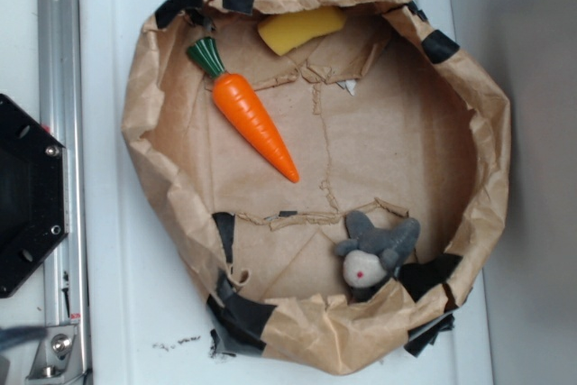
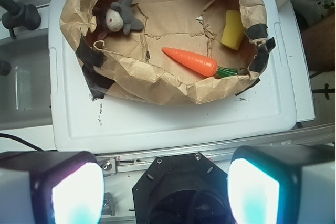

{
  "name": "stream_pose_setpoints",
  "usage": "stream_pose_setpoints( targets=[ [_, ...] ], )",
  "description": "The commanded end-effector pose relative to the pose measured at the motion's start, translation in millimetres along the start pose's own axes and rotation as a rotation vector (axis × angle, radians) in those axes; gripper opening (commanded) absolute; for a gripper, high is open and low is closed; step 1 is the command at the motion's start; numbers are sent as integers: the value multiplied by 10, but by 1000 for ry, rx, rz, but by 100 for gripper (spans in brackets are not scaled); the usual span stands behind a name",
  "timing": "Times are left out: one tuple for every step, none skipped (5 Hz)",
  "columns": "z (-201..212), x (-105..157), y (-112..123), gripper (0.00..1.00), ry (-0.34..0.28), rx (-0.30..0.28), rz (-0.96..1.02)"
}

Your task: Grab the carrot.

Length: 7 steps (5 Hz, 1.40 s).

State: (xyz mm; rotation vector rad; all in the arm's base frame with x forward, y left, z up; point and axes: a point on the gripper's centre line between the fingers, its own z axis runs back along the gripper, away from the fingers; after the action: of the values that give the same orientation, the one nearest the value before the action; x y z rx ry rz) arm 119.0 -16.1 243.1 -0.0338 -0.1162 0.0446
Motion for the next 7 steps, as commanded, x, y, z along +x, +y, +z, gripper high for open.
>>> stream_pose_setpoints(
  targets=[
    [0, 0, 0, 100, 0, 0, 0],
    [-328, 466, 27, 100, 1, 129, -177],
    [-775, 867, 50, 100, 25, 197, -314],
    [-1225, 1040, 102, 100, 120, 133, -479],
    [-1604, 1060, 222, 100, 214, 120, -570],
    [-1898, 955, 256, 100, 297, 123, -652],
    [-1899, 934, 309, 100, 251, 101, -628]
  ],
)
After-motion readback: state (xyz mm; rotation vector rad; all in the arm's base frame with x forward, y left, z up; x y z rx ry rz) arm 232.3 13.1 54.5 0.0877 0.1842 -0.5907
